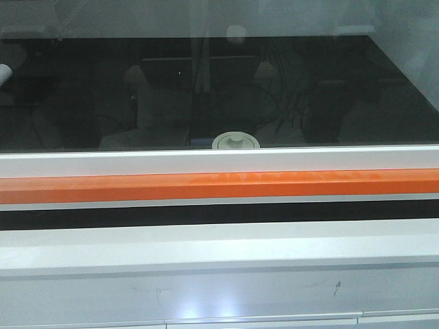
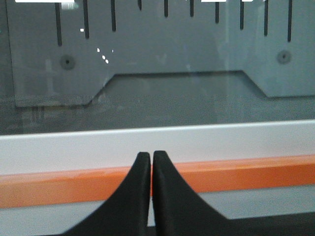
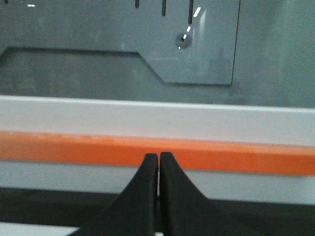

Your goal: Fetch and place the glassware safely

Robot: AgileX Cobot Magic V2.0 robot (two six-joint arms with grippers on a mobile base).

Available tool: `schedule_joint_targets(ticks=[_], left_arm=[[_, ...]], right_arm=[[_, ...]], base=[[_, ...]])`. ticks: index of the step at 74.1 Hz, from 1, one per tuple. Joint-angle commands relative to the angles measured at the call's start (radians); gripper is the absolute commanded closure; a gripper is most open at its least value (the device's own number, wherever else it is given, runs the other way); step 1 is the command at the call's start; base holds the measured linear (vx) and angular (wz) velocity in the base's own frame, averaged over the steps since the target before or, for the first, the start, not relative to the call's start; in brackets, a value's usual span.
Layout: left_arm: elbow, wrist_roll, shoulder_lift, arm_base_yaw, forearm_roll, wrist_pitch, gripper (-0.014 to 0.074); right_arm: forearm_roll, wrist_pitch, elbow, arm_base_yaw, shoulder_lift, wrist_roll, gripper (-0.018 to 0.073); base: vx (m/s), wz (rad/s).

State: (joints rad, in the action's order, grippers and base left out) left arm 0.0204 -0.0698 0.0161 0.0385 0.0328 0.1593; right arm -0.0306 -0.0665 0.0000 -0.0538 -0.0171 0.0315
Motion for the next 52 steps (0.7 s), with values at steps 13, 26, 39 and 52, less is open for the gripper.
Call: schedule_joint_targets(ticks=[13, 26, 39, 52], left_arm=[[-0.293, 0.008, -0.188, 0.008, -0.008, -0.008, 0.0603], [-0.434, 0.006, -0.432, 0.008, -0.009, -0.173, 0.0603], [-0.435, 0.006, -0.520, 0.008, -0.009, -0.172, 0.0603], [-0.435, 0.000, -0.530, 0.008, -0.009, -0.159, 0.0603]], right_arm=[[0.000, -0.092, -0.279, 0.004, 0.164, -0.003, 0.0567], [0.004, -0.066, -0.404, 0.004, 0.392, -0.015, 0.0567], [0.003, -0.109, -0.410, 0.004, 0.499, -0.022, 0.0567], [0.001, -0.092, -0.410, -0.027, 0.519, -0.018, 0.0567]], base=[[0.00, 0.00], [0.00, 0.00], [0.00, 0.00], [0.00, 0.00]])
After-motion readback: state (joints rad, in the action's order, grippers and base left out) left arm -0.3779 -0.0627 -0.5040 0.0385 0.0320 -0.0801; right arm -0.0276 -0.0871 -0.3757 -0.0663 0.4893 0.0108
